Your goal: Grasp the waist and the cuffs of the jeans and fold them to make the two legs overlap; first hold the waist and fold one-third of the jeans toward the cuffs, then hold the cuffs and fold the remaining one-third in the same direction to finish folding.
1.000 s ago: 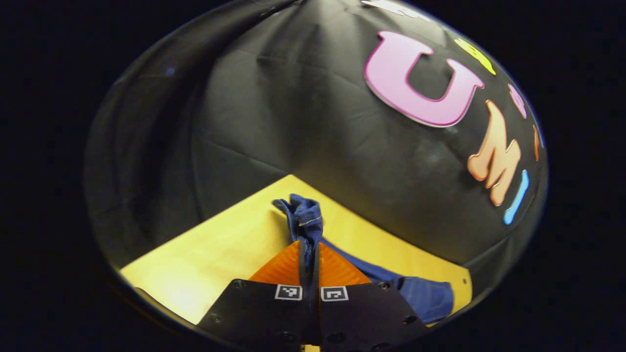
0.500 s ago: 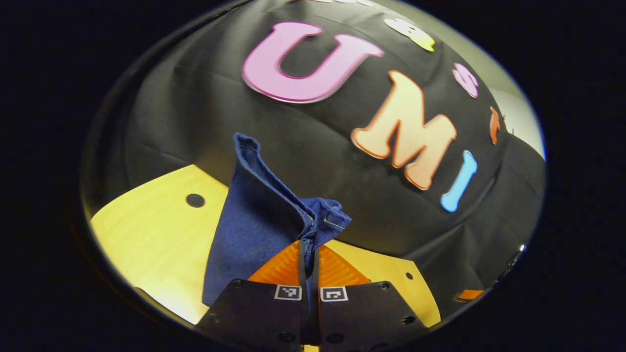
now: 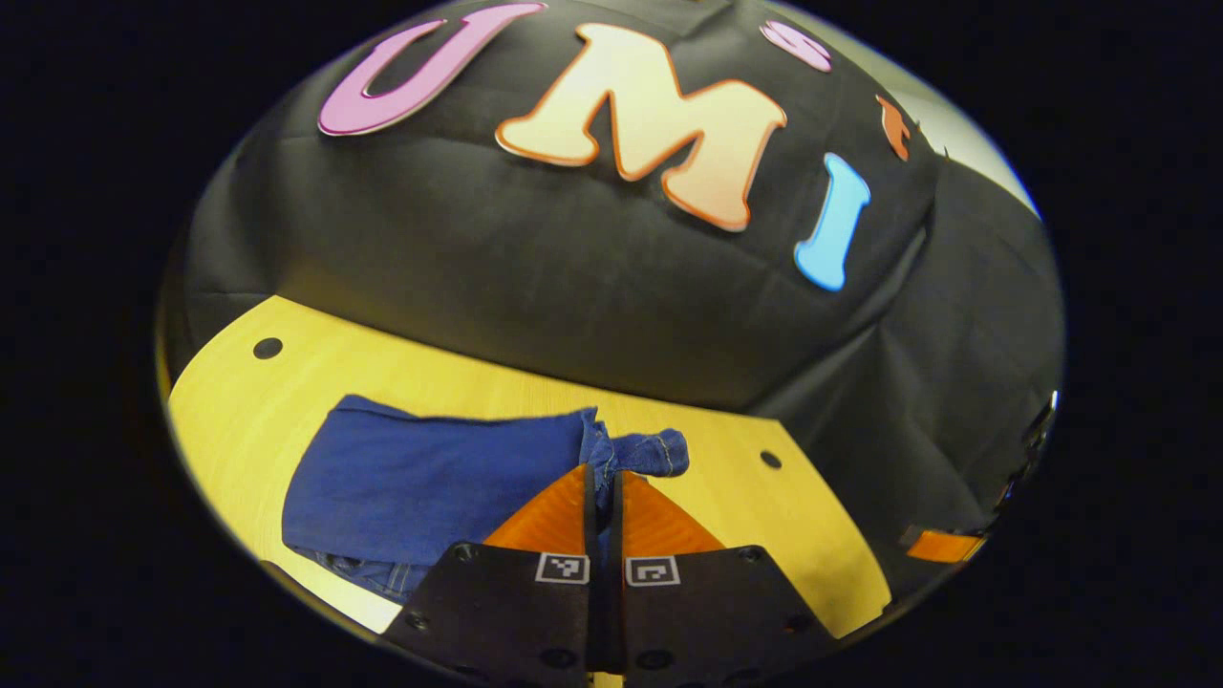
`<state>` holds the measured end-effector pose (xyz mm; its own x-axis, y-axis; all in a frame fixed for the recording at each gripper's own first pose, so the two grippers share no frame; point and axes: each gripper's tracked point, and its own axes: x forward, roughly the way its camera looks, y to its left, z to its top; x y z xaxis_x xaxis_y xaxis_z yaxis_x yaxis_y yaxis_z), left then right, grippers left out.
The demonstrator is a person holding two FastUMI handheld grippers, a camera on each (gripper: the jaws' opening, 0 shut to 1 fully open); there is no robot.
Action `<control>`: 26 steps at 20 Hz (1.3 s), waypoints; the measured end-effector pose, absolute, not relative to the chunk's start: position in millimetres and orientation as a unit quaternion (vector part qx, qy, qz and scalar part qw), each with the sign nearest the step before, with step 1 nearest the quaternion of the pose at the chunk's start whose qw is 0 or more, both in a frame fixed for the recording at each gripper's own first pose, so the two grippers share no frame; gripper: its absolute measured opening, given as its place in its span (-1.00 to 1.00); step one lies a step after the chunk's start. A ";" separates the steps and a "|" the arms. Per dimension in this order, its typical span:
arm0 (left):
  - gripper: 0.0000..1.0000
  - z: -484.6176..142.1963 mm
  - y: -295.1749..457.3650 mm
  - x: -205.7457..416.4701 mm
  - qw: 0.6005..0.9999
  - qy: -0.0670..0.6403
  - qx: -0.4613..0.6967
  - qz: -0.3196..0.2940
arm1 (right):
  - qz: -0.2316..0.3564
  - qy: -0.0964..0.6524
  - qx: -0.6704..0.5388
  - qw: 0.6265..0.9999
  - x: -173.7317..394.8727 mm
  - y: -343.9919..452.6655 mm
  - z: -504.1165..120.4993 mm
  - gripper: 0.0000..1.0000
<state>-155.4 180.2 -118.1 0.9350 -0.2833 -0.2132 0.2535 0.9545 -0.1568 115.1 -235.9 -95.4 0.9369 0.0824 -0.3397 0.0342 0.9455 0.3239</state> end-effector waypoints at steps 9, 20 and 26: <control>-1.00 -213.2 178.9 -216.9 0.969 0.181 0.030 -0.165 | 0.047 0.194 0.159 0.967 119.7 -213.2 -110.8 0.97; 0.84 -177.7 214.3 -293.5 0.980 0.149 0.025 -0.130 | 0.044 0.181 0.153 0.970 97.5 -158.2 -98.1 0.97; 0.87 -109.1 270.8 -328.4 0.992 0.089 0.018 -0.088 | 0.027 0.160 0.152 0.975 76.5 -123.7 -82.9 0.96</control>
